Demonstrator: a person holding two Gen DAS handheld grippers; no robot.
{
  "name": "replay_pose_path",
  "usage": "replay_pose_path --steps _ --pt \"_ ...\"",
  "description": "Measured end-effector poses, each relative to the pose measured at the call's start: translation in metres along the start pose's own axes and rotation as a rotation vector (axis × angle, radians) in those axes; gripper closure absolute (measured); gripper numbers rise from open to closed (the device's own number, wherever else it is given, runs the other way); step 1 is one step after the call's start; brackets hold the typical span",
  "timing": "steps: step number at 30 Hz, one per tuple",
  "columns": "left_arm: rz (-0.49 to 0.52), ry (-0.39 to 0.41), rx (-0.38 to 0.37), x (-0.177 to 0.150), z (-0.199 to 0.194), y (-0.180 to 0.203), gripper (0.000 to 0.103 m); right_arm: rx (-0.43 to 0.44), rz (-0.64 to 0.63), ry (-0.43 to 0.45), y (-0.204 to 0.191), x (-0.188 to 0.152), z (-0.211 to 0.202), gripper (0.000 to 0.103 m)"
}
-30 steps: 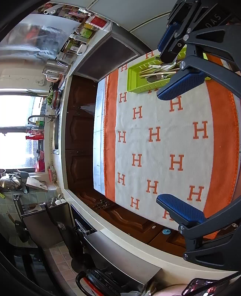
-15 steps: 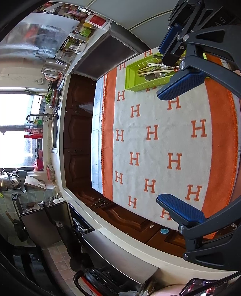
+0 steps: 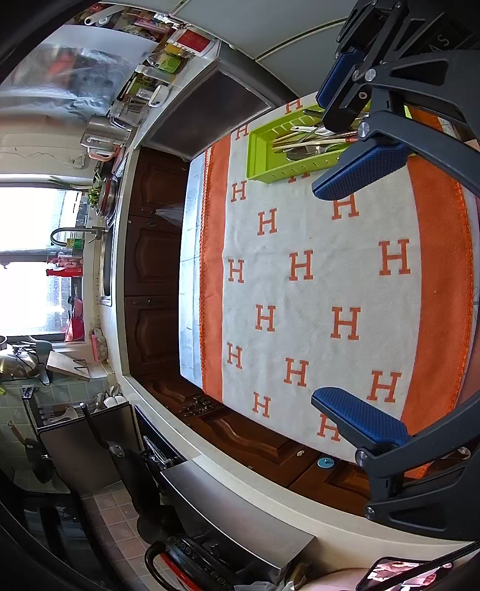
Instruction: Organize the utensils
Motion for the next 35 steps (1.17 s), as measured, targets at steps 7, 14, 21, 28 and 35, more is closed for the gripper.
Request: replay_pose_path --steps 7,14,21,28,35 --pt "-0.001 -0.003 -0.002 0.000 0.000 0.000 0.003 0.000 0.002 -0.003 -0.001 -0.001 0.001 0.074" --pt "-0.003 -0.006 -0.002 -0.004 0.002 -0.001 0.003 0.000 0.002 -0.003 -0.001 -0.002 0.001 0.074" --pt "-0.002 -0.006 -0.001 -0.004 0.002 -0.001 0.003 -0.003 0.002 -0.002 -0.001 -0.003 0.002 0.074" --pt "-0.006 -0.008 -0.003 -0.004 0.002 0.000 0.003 -0.001 0.002 -0.005 0.000 -0.003 0.002 0.074" --pt "-0.013 -0.023 -0.010 -0.014 0.007 -0.004 0.003 -0.005 0.005 -0.014 0.000 -0.011 0.005 0.074"
Point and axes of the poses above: each gripper's, at about its wrist camera, not at the fingertips, and z roughly the way its jaws point, y to its right, x to its top, the point moved 10 cm from there along z, roughly the way its jaws point, and after that the axes turned 10 degrees about -x, right-handed, at the moved point
